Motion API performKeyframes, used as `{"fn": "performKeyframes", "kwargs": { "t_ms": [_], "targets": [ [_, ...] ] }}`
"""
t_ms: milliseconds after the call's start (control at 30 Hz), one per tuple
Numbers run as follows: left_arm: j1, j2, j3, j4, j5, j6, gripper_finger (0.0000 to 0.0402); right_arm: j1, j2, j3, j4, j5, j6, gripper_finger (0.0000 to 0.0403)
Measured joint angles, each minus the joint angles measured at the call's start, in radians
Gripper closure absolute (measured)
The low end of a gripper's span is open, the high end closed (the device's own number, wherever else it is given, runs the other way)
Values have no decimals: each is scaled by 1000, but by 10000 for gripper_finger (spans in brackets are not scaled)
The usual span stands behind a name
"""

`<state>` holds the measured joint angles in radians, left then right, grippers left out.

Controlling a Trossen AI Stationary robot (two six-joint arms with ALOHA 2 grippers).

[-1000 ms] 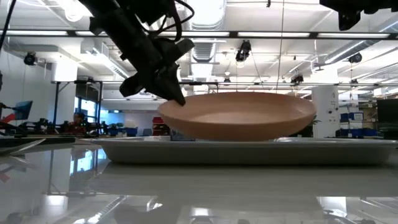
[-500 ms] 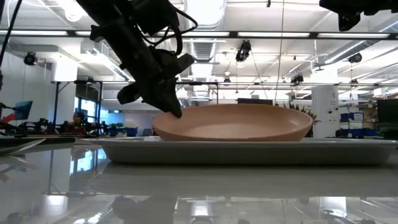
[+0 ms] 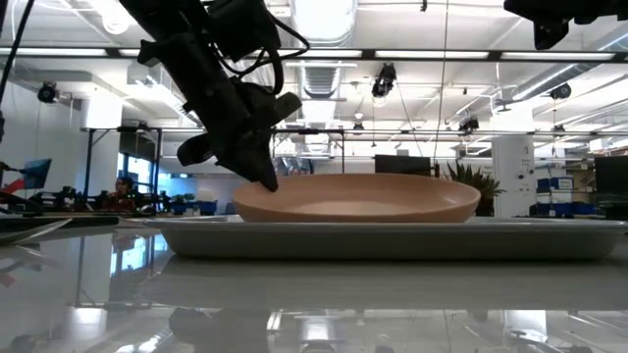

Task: Pick and place plate/cup/fork/spoon on tray
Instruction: Put the orange plate on the gray tray to the bottom of the black cup, then put the pink fork on the gray tray to the right of the black cup

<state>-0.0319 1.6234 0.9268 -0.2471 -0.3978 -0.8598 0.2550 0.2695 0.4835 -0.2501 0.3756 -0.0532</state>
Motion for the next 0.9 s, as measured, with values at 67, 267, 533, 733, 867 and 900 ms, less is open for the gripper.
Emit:
{"fn": "performKeyframes", "kwargs": {
  "t_ms": [67,267,533,733,867,900],
  "targets": [
    [0,0,0,-17,0,-3,401,0,0,0,0,0,0,351],
    [3,0,-2,-26,-1,-18,388,0,0,0,0,0,0,351],
    [5,0,-4,-26,-1,-18,340,0,0,0,0,0,-3,351],
    [4,-2,3,-27,7,-18,329,0,0,0,0,0,0,351],
    [-4,-34,27,-24,54,67,329,0,0,0,0,0,37,351],
    [-11,-48,31,-19,55,103,329,0,0,0,0,0,51,351]
  ]
}}
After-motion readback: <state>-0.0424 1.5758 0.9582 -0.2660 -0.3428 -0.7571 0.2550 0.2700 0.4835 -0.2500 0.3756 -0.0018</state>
